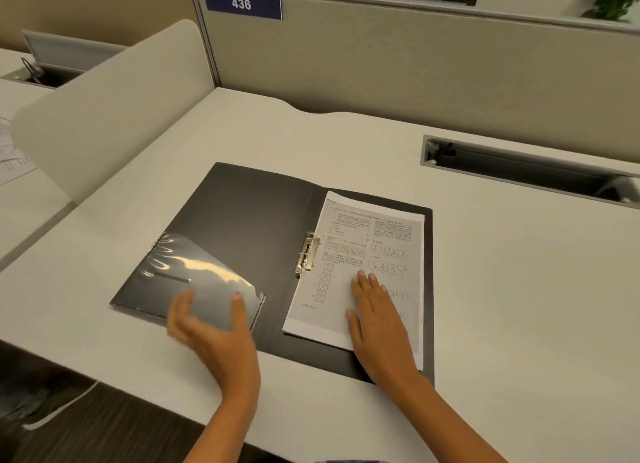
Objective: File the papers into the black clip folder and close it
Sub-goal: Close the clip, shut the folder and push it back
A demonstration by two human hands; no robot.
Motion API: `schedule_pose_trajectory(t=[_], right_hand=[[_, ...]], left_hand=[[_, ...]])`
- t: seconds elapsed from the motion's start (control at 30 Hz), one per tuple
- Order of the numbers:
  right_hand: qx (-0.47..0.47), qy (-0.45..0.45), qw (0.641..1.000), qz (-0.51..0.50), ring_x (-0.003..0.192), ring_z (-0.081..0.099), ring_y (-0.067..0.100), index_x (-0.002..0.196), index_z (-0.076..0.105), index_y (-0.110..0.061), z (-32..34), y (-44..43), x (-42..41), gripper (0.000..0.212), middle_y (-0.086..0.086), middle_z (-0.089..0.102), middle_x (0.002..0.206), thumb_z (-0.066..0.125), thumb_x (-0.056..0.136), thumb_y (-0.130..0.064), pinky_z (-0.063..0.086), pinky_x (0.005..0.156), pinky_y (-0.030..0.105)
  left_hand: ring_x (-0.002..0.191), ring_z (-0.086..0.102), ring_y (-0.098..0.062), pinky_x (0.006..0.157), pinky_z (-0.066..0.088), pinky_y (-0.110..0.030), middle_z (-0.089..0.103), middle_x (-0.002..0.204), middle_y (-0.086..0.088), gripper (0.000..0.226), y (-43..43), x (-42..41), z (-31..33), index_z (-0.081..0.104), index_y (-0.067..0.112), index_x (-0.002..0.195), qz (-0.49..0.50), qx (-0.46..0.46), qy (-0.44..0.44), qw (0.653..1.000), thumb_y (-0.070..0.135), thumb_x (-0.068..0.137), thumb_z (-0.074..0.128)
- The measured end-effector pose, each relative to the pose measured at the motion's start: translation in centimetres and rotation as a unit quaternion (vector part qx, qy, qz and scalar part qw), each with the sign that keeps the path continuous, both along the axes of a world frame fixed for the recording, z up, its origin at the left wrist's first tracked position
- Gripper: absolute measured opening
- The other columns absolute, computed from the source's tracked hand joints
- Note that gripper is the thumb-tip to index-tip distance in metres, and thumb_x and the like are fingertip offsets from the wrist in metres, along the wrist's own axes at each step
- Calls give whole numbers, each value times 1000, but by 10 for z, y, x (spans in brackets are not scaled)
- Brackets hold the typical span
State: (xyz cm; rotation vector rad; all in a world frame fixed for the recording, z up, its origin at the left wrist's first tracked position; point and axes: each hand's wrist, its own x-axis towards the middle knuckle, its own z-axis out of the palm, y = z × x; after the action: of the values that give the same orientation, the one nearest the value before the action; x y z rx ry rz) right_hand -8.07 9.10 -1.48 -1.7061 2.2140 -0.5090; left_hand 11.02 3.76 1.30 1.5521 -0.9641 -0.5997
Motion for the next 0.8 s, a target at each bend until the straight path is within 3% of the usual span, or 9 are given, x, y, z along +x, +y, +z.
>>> schedule_pose_trajectory(t=[0.1, 0.23, 0.3, 0.37, 0.43, 0.53, 0.6, 0.7, 0.8], right_hand=[[-16, 8, 1000, 9, 142, -15, 2, 148, -5, -26, -2, 8, 5, 58, -16, -10, 154, 25, 101, -37, -13, 114, 20], [-11, 10, 1000, 19, 143, -14, 2, 149, -4, -24, -6, 15, 9, 56, -17, -13, 151, 23, 101, -36, -15, 114, 19], [-11, 9, 1000, 21, 144, -10, 2, 149, -2, -24, -8, 17, 10, 55, -17, -11, 151, 22, 101, -36, -14, 115, 19], [-15, 9, 1000, 22, 146, -5, 4, 150, 3, -23, -7, 17, 11, 55, -15, -6, 154, 23, 101, -35, -8, 118, 23], [-22, 9, 999, 21, 147, -1, 7, 151, 7, -21, -7, 18, 11, 54, -11, 1, 157, 24, 101, -34, -1, 121, 28], [-26, 5, 1000, 16, 147, 1, 7, 151, 8, -22, -6, 19, 12, 54, -10, 4, 158, 24, 101, -36, 2, 122, 30], [-25, -1, 1000, 13, 147, 1, 6, 151, 9, -24, -6, 20, 12, 54, -12, 4, 157, 24, 101, -37, 2, 122, 30], [-25, -12, 1000, 9, 147, 5, 6, 150, 14, -26, -3, 20, 12, 51, -12, 12, 158, 26, 101, -35, 5, 122, 29], [-27, -63, 998, -6, 147, 11, 8, 148, 24, -30, 1, 21, 9, 48, -13, 21, 156, 33, 101, -32, 10, 121, 30]], left_hand=[[136, 27, -23, 109, 35, -44, 18, 148, -13, 68, -1, 18, -5, 25, 14, 138, 106, 21, 130, 986, 19, 85, 66], [130, 43, -21, 106, 37, -33, 38, 145, -10, 57, -8, 33, -13, 29, 11, 140, 103, 56, 336, 935, 20, 91, 58], [119, 53, -22, 101, 43, -30, 57, 128, -11, 36, -8, 38, -17, 49, 10, 129, 55, 70, 376, 922, 18, 94, 53], [96, 59, -16, 84, 49, -24, 63, 105, -4, 22, -7, 39, -15, 59, 15, 114, -1, 71, 388, 919, 15, 94, 51], [103, 60, -14, 80, 56, -24, 60, 118, -2, 37, -8, 36, -12, 50, 18, 130, -54, 43, 394, 916, 12, 94, 52], [114, 59, -8, 88, 54, -28, 55, 131, 8, 63, -3, 29, -7, 32, 40, 138, -114, -14, 354, 928, 7, 91, 56], [119, 54, -9, 94, 50, -29, 50, 135, 11, 68, 0, 25, -6, 28, 49, 134, -134, -39, 266, 954, 9, 89, 60], [107, 56, 8, 82, 50, -10, 51, 117, 37, 58, 7, 22, -6, 29, 62, 123, -182, -73, 113, 974, 24, 90, 56], [89, 61, 8, 68, 46, -1, 61, 101, 25, 31, 11, 22, -9, 40, 62, 113, -244, -99, -11, 965, 41, 92, 48]])
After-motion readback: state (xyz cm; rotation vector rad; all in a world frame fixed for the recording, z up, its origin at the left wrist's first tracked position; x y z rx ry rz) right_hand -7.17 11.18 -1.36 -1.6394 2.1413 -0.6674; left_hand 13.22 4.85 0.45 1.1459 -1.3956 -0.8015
